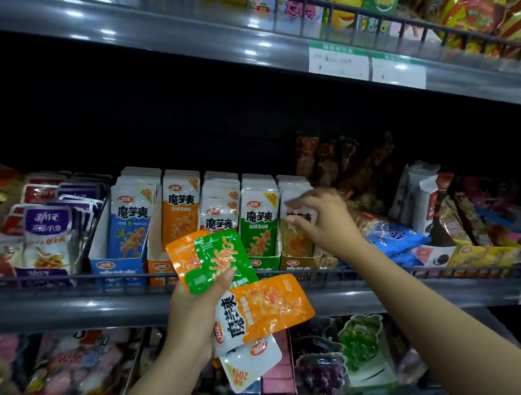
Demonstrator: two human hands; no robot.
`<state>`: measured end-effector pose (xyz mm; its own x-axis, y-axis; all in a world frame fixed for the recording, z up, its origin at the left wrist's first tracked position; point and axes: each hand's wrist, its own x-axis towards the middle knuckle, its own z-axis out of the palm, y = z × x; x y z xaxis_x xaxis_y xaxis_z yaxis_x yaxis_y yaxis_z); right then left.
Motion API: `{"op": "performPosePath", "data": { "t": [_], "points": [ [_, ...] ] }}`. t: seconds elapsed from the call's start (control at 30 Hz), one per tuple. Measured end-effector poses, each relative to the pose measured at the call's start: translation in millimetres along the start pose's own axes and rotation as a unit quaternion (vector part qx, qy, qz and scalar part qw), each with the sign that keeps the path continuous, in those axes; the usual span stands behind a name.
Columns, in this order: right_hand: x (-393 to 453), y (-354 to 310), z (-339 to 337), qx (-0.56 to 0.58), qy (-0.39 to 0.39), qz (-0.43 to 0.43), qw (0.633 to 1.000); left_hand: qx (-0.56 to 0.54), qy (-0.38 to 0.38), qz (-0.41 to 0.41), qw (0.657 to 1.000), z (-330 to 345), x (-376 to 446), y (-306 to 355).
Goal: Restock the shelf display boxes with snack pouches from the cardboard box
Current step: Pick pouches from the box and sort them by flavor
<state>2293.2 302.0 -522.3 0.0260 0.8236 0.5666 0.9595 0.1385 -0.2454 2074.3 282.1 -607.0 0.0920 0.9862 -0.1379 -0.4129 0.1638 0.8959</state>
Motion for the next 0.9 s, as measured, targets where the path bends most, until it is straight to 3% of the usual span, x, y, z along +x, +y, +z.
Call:
{"op": "performPosePath", "data": {
  "t": [0.07, 0.13, 0.2, 0.27, 0.4, 0.53, 0.63, 0.7, 0.8, 0.9],
  "points": [
    [-15.6, -17.1, -8.2, 0.086, -0.07, -0.012, 0.994, -0.006, -0.004, 0.008, 1.0, -0.8, -0.8, 2.9],
    [-31.3, -37.2, -14.6, 0.154, -0.2, 0.009, 0.968, -0.006, -0.014, 0.014, 1.0, -1.0, -2.9, 4.8],
    [-46.0, -52.3, -12.8, 0.143, -0.32, 0.025, 0.936, -0.003, -0.028, 0.016, 0.999, 0.6, -7.5, 5.4],
    [-59.8, -60.6, -5.6, 0.107, -0.372, 0.037, 0.921, 0.005, -0.037, 0.009, 0.999, 1.7, -12.1, 5.8],
    [-75.1, -51.4, -8.8, 0.146, -0.355, 0.084, 0.92, 0.02, -0.062, -0.019, 0.998, -5.7, -13.3, 7.2],
    [-88.1, -17.0, -23.6, 0.247, -0.254, 0.182, 0.917, 0.078, -0.086, -0.029, 0.993, -21.2, -11.2, 10.3],
    [-92.8, -13.4, -21.5, 0.367, -0.163, 0.25, 0.881, 0.171, -0.169, -0.042, 0.97, -29.8, -12.8, 15.2],
    [-86.2, -21.5, -16.6, 0.396, -0.136, 0.239, 0.876, 0.244, -0.252, -0.061, 0.935, -30.0, -17.8, 16.8],
    [-71.6, -38.4, -12.3, 0.414, -0.211, 0.218, 0.858, 0.305, -0.32, -0.096, 0.892, -27.1, -24.3, 12.8],
    [-62.5, -48.7, -8.0, 0.356, -0.325, 0.203, 0.852, 0.305, -0.344, -0.124, 0.879, -27.5, -26.1, 6.4]
  ]
}}
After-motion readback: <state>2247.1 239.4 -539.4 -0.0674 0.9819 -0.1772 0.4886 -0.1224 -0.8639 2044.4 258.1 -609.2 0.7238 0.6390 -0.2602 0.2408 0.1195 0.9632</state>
